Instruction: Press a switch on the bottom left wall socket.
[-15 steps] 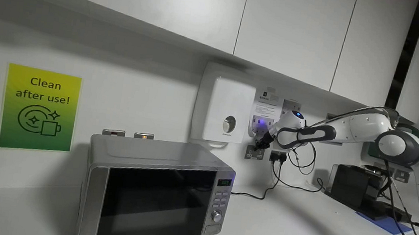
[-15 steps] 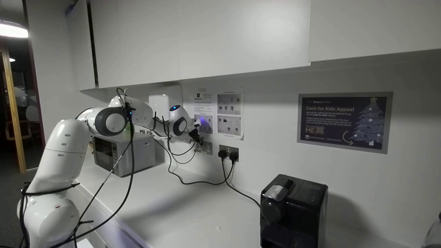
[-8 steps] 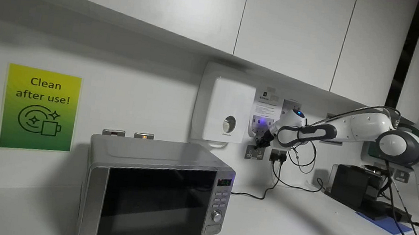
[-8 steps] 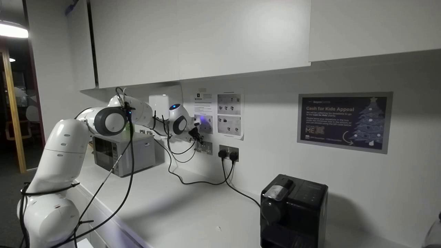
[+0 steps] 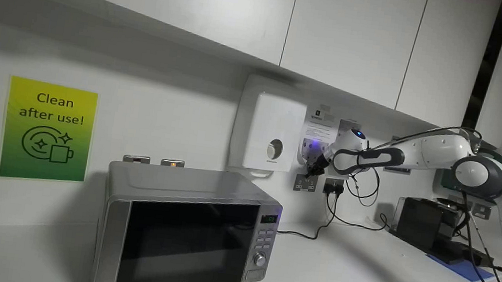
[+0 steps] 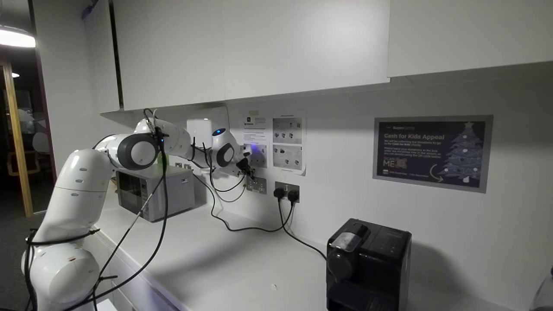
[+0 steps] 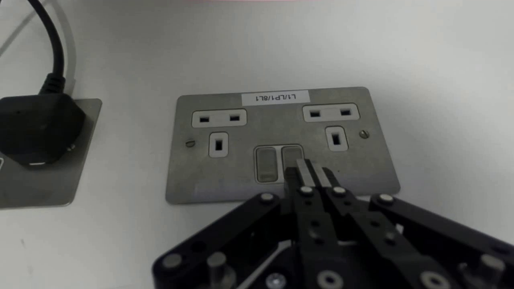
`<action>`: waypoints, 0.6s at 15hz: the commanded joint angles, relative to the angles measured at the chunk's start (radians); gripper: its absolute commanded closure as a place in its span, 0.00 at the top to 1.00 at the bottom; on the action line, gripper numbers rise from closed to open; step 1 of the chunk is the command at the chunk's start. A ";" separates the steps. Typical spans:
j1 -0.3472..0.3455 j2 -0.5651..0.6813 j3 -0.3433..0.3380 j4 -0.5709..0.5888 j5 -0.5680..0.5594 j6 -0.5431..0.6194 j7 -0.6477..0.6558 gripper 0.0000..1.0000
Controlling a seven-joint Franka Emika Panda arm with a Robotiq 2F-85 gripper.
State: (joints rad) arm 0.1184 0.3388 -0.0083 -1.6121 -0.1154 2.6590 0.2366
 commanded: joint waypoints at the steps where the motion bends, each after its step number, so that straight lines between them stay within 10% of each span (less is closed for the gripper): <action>1: -0.008 -0.017 0.001 0.049 0.015 -0.085 -0.027 0.00; 9: -0.016 -0.068 0.015 0.024 0.021 -0.164 -0.066 0.00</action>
State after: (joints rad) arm 0.1152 0.3141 -0.0071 -1.5641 -0.1153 2.5391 0.2143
